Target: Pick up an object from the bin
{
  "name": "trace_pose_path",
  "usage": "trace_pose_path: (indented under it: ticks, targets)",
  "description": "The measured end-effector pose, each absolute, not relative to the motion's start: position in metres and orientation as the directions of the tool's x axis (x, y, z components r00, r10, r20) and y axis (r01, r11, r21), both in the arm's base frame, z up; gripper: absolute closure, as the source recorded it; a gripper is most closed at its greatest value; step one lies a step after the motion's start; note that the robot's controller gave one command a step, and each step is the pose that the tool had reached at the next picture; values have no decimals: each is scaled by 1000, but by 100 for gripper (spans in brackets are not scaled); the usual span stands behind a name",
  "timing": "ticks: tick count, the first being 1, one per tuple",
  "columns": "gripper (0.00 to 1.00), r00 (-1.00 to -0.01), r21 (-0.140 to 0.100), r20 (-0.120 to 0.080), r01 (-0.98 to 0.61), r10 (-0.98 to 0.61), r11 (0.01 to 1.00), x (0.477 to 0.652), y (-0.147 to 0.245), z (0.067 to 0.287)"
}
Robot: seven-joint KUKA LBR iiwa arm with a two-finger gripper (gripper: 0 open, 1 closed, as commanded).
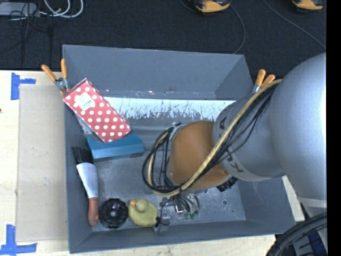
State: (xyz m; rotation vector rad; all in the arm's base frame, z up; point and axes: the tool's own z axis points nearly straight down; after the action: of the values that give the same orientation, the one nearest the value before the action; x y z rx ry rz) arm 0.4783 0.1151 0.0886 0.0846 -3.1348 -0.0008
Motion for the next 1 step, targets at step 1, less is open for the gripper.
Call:
trace_pose_path:
  ticks: [1]
  targets:
    - [0,-995,0,-1,-102,-102,995,478,119,83]
